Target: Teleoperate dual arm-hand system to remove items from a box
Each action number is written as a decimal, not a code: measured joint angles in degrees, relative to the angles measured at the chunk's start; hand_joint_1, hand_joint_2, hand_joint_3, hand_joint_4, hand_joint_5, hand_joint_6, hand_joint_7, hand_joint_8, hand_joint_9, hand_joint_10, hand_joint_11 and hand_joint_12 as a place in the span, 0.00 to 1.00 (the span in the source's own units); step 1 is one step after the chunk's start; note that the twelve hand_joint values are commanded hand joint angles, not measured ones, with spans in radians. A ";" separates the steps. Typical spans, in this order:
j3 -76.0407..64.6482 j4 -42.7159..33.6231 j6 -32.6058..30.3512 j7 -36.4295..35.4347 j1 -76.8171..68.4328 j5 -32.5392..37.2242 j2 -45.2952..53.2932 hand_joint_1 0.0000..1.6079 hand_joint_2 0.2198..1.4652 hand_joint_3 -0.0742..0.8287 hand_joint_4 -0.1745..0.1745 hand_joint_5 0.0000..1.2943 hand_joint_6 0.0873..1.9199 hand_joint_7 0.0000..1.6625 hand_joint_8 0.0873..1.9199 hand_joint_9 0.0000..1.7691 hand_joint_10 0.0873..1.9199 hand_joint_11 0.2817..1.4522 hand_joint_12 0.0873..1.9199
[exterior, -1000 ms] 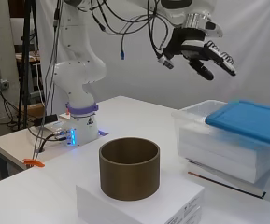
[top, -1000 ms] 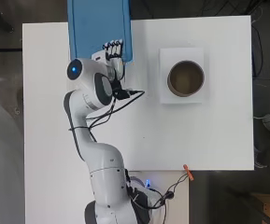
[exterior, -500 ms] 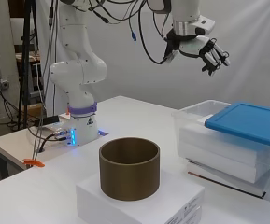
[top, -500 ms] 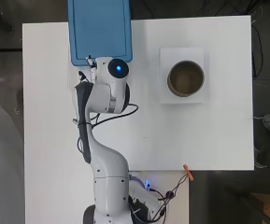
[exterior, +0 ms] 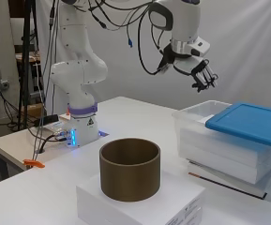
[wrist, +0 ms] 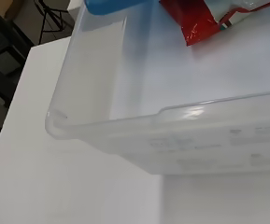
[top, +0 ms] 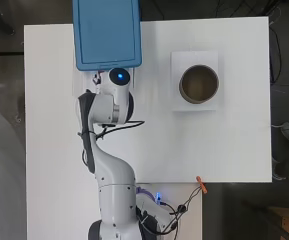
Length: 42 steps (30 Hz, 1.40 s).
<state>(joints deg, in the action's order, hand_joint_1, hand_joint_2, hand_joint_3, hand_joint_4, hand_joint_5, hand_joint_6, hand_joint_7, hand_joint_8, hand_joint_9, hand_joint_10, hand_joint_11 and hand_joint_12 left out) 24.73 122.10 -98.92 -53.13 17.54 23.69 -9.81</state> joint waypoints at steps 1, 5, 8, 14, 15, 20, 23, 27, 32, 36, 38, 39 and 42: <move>-0.27 0.19 -0.38 0.53 -0.03 -0.36 0.18 0.35 0.76 0.08 0.70 0.57 0.00 0.53 0.84 0.61 0.87 0.33 0.80; -2.27 0.70 -2.37 2.91 -0.21 -8.56 2.54 0.35 0.77 0.08 0.64 0.56 0.00 0.53 0.95 0.63 0.96 0.37 0.87; -3.55 -1.51 -3.23 6.00 -0.91 -16.48 7.19 0.34 0.77 0.08 0.63 0.55 0.00 0.54 0.98 0.64 0.98 0.39 0.88; -4.93 -6.46 -3.41 7.35 -2.43 -20.14 15.19 0.32 0.76 0.08 0.65 0.56 0.00 0.54 0.97 0.63 0.98 0.38 0.88; -5.21 -7.32 -3.34 7.36 -2.61 -20.37 16.21 0.32 0.76 0.08 0.66 0.56 0.00 0.53 0.96 0.62 0.98 0.37 0.87; -6.24 -11.44 -2.08 7.82 -3.48 -21.95 19.69 0.31 0.76 0.08 0.67 0.57 0.00 0.53 0.93 0.61 0.96 0.35 0.85; -6.39 -13.47 -1.54 8.23 -3.95 -23.32 20.75 0.30 0.77 0.08 0.66 0.57 0.00 0.53 0.94 0.62 0.97 0.36 0.86; -6.47 -16.55 -0.67 8.59 -4.60 -24.28 21.89 0.30 0.77 0.08 0.65 0.57 0.00 0.54 0.98 0.64 0.99 0.38 0.88; -6.57 -21.81 0.98 9.31 -5.99 -27.21 24.54 0.29 0.77 0.08 0.66 0.57 0.00 0.51 0.96 0.61 0.98 0.35 0.86; -4.92 -21.87 0.86 4.38 -6.63 -23.04 24.07 0.27 0.77 0.08 0.74 0.54 0.00 0.49 0.71 0.55 0.78 0.26 0.66; -3.47 -21.58 0.78 0.20 -7.27 -20.89 22.31 0.23 0.75 0.08 0.80 0.53 0.00 0.51 0.29 0.53 0.32 0.26 0.24; -2.60 -21.35 0.64 -1.12 -7.61 -20.43 20.90 0.22 0.74 0.08 0.81 0.52 0.00 0.52 0.15 0.52 0.16 0.27 0.11; -1.82 -20.16 0.23 -1.25 -8.22 -20.13 16.45 0.15 0.69 0.06 0.81 0.41 0.00 0.34 0.00 0.35 0.00 0.18 0.00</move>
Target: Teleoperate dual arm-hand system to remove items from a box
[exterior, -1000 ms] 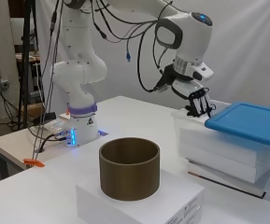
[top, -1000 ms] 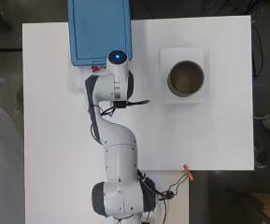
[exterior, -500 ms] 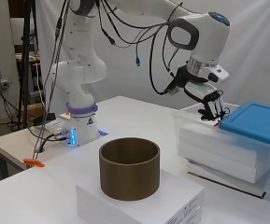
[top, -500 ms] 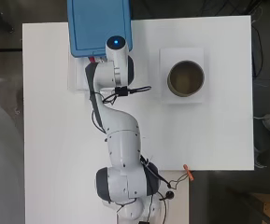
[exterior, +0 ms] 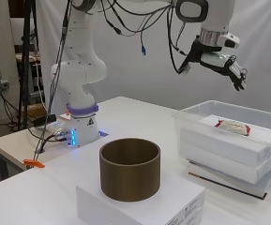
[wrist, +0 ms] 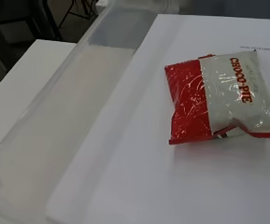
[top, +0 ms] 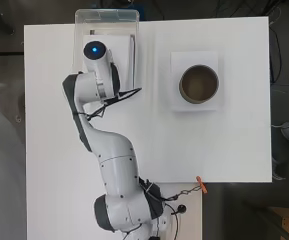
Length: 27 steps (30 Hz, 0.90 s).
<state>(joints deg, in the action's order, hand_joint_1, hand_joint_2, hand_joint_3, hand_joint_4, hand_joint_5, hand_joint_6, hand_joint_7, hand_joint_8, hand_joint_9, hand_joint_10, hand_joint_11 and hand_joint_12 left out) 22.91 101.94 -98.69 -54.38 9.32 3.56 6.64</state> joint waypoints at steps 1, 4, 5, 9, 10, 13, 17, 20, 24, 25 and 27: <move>-0.05 0.40 0.15 0.52 0.14 0.13 -1.43 0.11 0.66 0.06 0.80 0.37 0.00 0.30 0.00 0.31 0.00 0.16 0.00; 4.50 0.49 0.62 -1.48 7.26 3.75 -7.79 0.08 0.58 0.06 0.85 0.32 0.00 0.25 0.00 0.26 0.00 0.14 0.00; 9.01 0.60 0.61 -2.14 13.12 4.98 -10.22 0.07 0.57 0.06 0.88 0.31 0.00 0.24 0.00 0.26 0.00 0.14 0.00; 36.99 1.09 0.29 0.86 47.07 3.04 -12.74 0.05 0.55 0.06 0.85 0.29 0.00 0.25 0.00 0.27 0.00 0.15 0.00; 42.64 1.18 0.25 1.78 54.07 1.99 -11.76 0.05 0.55 0.06 0.83 0.29 0.00 0.25 0.00 0.27 0.00 0.15 0.00; 54.96 1.21 0.67 4.79 70.64 -1.55 -8.07 0.03 0.55 0.07 0.81 0.27 0.00 0.24 0.00 0.26 0.00 0.15 0.00; 63.05 0.63 1.70 1.76 79.04 2.96 -12.48 0.02 0.55 0.07 0.80 0.27 0.00 0.26 0.00 0.28 0.00 0.15 0.00; 72.79 -0.42 2.46 -1.04 87.53 8.27 -24.53 0.02 0.55 0.07 0.81 0.26 0.00 0.25 0.00 0.27 0.00 0.15 0.00; 81.19 -0.03 2.34 -2.40 99.95 12.54 -37.91 0.01 0.55 0.08 0.81 0.29 0.00 0.27 0.00 0.27 0.00 0.15 0.00; 82.00 0.63 2.04 -2.75 102.07 13.69 -39.67 0.01 0.55 0.08 0.81 0.29 0.00 0.27 0.00 0.27 0.00 0.15 0.00; 83.28 2.15 1.47 -3.76 103.07 16.50 -40.72 0.01 0.56 0.08 0.82 0.29 0.00 0.27 0.00 0.27 0.00 0.15 0.00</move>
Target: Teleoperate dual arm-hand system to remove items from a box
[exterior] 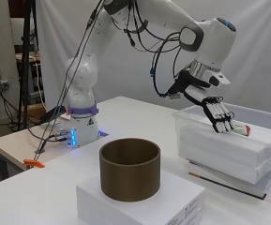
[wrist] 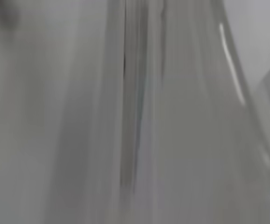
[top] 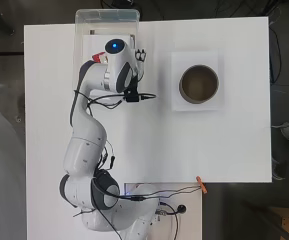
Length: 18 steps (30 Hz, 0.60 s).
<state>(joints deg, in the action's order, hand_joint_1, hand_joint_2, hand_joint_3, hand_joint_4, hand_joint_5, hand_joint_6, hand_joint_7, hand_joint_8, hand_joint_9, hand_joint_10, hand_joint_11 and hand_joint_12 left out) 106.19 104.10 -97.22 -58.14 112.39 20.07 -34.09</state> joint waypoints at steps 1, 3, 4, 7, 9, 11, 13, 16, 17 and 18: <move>0.40 0.75 -0.32 -0.52 -0.63 1.36 0.18 0.01 0.56 0.08 0.82 0.29 0.00 0.27 0.00 0.27 0.00 0.15 0.00; 1.09 1.81 -0.59 -1.16 -2.36 3.21 0.24 0.01 0.56 0.08 0.83 0.29 0.00 0.26 0.00 0.27 0.00 0.14 0.00; 1.58 1.87 -0.50 -1.18 -3.19 3.58 0.07 0.02 0.56 0.08 0.83 0.28 0.00 0.25 0.00 0.27 0.00 0.14 0.00; 2.79 -0.03 0.38 -1.57 -3.16 4.47 -0.72 0.02 0.56 0.08 0.84 0.27 0.00 0.24 0.00 0.26 0.00 0.14 0.00; 3.11 -1.53 0.83 -2.20 -2.68 5.27 -0.99 0.03 0.56 0.08 0.85 0.27 0.00 0.23 0.00 0.25 0.00 0.14 0.00; 3.17 -1.70 1.23 -2.56 -2.69 5.77 -1.03 0.03 0.56 0.08 0.85 0.27 0.00 0.22 0.00 0.25 0.00 0.14 0.00; 3.08 -1.73 1.59 -2.71 -2.49 6.10 -1.11 0.03 0.55 0.08 0.85 0.26 0.00 0.22 0.00 0.24 0.00 0.14 0.00; 3.26 -3.09 2.31 -3.37 -1.38 6.85 -1.92 0.04 0.55 0.08 0.84 0.25 0.00 0.21 0.00 0.24 0.00 0.14 0.00; 3.44 -3.91 2.65 -3.81 -0.65 7.32 -2.43 0.04 0.55 0.08 0.84 0.25 0.00 0.20 0.00 0.24 0.00 0.14 0.00; 3.61 -4.59 2.89 -4.16 -0.04 7.71 -2.84 0.04 0.55 0.08 0.85 0.25 0.00 0.20 0.00 0.24 0.00 0.14 0.00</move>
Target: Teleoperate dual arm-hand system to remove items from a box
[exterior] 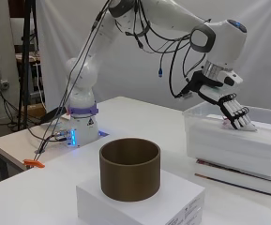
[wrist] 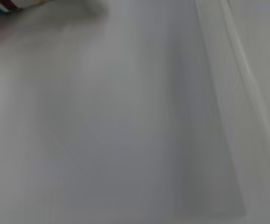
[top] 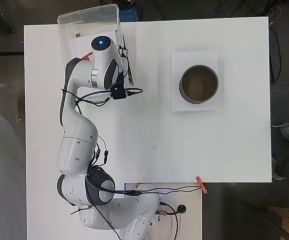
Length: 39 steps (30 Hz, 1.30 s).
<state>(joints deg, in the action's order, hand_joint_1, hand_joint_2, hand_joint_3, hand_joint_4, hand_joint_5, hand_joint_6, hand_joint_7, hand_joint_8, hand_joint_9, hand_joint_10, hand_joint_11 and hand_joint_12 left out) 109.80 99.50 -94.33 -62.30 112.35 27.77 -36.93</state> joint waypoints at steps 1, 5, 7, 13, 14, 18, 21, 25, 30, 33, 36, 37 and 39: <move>0.12 -0.65 0.13 -0.24 0.51 0.33 -0.38 0.03 0.55 0.08 0.85 0.26 0.00 0.21 0.00 0.24 0.00 0.14 0.00; -4.80 0.49 -2.35 -1.04 -3.46 2.47 -0.76 0.01 0.53 0.08 0.86 0.29 0.00 0.24 0.00 0.27 0.00 0.14 0.00; -10.46 1.29 -3.48 -1.85 -8.80 4.02 -0.92 0.02 0.51 0.07 0.87 0.28 0.00 0.24 0.00 0.27 0.00 0.14 0.00; -29.45 2.36 1.99 -3.08 -21.49 9.95 -0.80 0.06 0.46 0.05 0.94 0.26 0.00 0.24 0.00 0.27 0.00 0.12 0.00; -31.16 2.86 2.87 -3.33 -23.56 10.65 -0.91 0.06 0.46 0.06 0.94 0.25 0.00 0.24 0.00 0.27 0.00 0.12 0.00; -31.33 3.89 4.72 -3.20 -27.66 10.06 -1.12 0.05 0.48 0.08 0.95 0.27 0.00 0.23 0.00 0.27 0.00 0.12 0.00; -27.23 4.83 3.94 -2.38 -23.75 8.96 -1.48 0.06 0.50 0.09 0.94 0.28 0.00 0.23 0.00 0.28 0.00 0.13 0.00; -20.36 3.45 4.17 -2.29 -15.27 8.37 -3.06 0.07 0.51 0.09 0.92 0.27 0.00 0.20 0.00 0.25 0.00 0.12 0.00; -9.46 -2.32 5.93 -2.94 -5.25 6.62 -6.73 0.06 0.53 0.09 0.90 0.25 0.00 0.20 0.00 0.24 0.00 0.12 0.00; -5.99 -5.15 6.18 -2.59 -3.36 6.46 -8.10 0.06 0.53 0.09 0.89 0.24 0.00 0.20 0.00 0.24 0.00 0.13 0.00; -3.55 -6.43 6.25 -1.74 -2.96 6.13 -8.92 0.06 0.54 0.09 0.85 0.23 0.00 0.21 0.00 0.24 0.00 0.13 0.00; -3.04 -6.60 6.22 -1.75 -2.86 6.18 -9.09 0.06 0.54 0.09 0.84 0.24 0.00 0.21 0.00 0.25 0.00 0.13 0.00; -1.66 -7.31 6.04 -1.76 -2.92 6.17 -9.38 0.05 0.55 0.10 0.83 0.25 0.00 0.22 0.00 0.25 0.00 0.13 0.00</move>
<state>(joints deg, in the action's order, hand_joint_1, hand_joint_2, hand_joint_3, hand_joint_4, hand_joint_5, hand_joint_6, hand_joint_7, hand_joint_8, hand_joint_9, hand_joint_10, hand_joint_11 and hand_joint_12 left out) 108.14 92.19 -88.29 -64.06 109.43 33.94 -46.31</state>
